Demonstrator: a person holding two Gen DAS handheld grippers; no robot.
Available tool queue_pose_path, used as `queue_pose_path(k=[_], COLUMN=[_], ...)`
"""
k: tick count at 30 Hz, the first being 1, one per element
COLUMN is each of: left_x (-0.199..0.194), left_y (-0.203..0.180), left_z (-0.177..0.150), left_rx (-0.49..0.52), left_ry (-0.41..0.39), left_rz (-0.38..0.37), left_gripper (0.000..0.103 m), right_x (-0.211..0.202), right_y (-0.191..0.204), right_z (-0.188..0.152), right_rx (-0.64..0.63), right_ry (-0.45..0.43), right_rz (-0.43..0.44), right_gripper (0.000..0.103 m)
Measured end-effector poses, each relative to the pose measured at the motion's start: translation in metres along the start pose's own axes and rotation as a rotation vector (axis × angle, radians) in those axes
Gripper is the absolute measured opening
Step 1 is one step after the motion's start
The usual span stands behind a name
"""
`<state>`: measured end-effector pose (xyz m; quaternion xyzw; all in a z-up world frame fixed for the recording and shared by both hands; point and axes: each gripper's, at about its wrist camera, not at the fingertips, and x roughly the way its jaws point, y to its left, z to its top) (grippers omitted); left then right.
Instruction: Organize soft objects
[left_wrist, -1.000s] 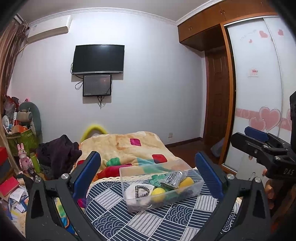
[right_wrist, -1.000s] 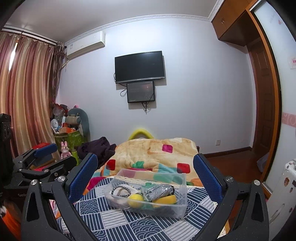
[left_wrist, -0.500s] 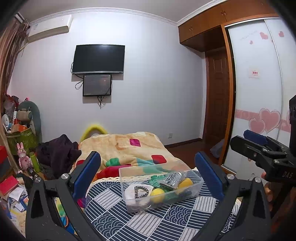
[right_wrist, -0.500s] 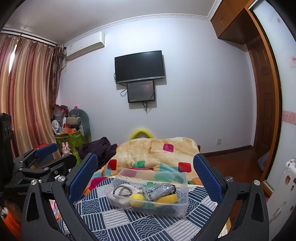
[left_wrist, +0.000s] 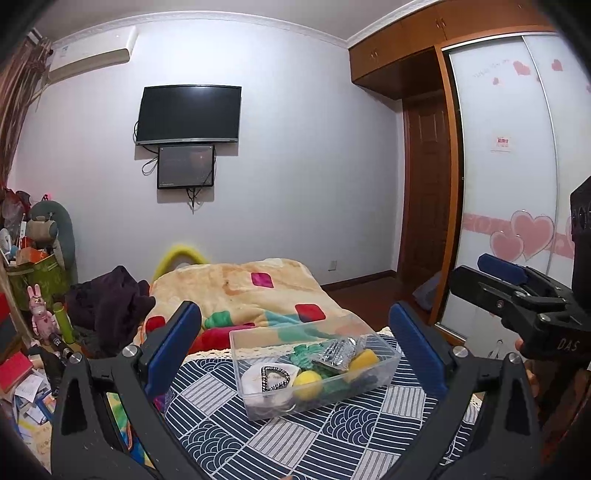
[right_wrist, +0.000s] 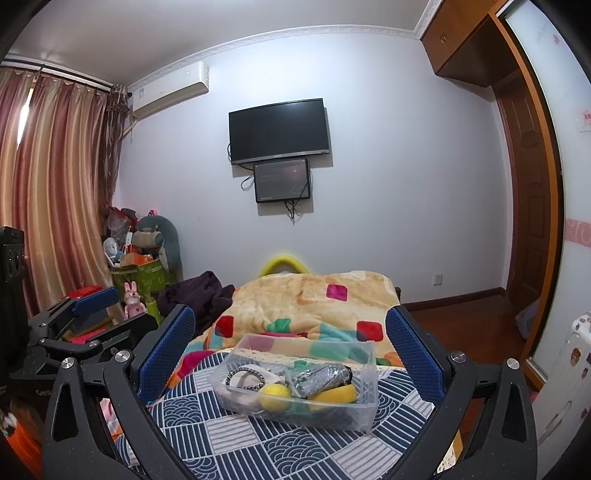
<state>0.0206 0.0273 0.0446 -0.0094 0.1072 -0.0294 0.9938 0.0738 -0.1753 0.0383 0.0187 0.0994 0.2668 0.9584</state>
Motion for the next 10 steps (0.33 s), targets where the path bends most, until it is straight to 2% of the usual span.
queue_pose_path(k=[10], left_x=[0.0034], left_y=[0.0009], left_z=[0.0007], left_rx=[-0.012], left_ry=[0.012], left_rz=[-0.013], left_gripper=[0.103], right_x=[0.0001], right_y=[-0.0009], right_z=[-0.0009], right_rx=[0.001], right_ry=[0.002], right_rz=[-0.002], right_gripper=[0.103])
